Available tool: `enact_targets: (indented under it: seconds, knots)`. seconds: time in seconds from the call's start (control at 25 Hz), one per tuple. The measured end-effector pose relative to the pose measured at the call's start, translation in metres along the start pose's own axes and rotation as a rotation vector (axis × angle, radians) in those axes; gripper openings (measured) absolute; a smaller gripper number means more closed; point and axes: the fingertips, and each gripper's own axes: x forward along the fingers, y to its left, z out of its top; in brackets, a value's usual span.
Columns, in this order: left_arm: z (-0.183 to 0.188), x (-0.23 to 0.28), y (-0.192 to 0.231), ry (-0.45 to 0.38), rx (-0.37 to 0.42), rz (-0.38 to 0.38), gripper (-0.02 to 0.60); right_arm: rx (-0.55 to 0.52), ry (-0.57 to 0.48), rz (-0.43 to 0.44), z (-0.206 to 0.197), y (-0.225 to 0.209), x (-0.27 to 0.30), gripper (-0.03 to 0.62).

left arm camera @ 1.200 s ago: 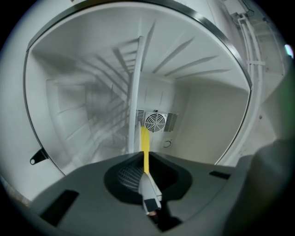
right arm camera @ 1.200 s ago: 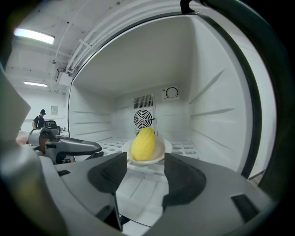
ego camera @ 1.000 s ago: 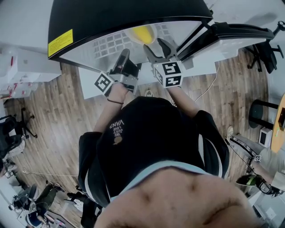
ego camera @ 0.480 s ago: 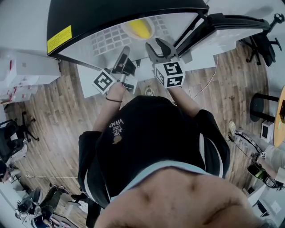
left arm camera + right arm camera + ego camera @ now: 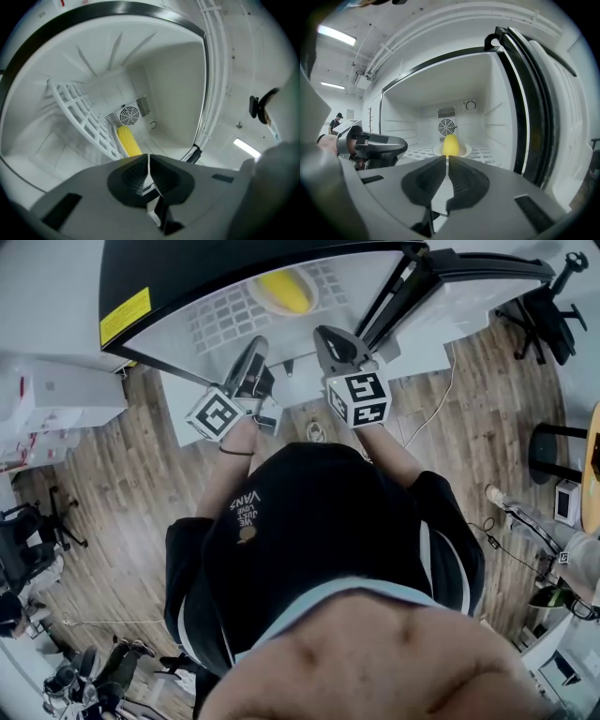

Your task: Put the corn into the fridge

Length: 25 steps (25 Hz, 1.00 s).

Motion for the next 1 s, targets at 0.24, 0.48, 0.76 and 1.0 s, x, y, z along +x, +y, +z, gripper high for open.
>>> enact_targets:
  seconds: [0.24,0.48,0.76,1.0]
  knots:
    - [-0.003,-0.012,-0.001,0.037,0.137,0.032,0.026,0.005,0.002,-0.018,-0.002,0.005,-0.013,0.015]
    - [-0.013,-0.02,-0.008,0.098,0.24,0.033,0.026,0.014,0.011,-0.036,-0.007,0.012,-0.025,0.014]
    - [-0.022,-0.032,-0.011,0.134,0.3,0.051,0.026,0.023,0.016,-0.065,-0.013,0.019,-0.039,0.014]
    - [-0.029,-0.046,-0.017,0.156,0.326,0.04,0.026,0.034,0.011,-0.078,-0.015,0.032,-0.054,0.012]
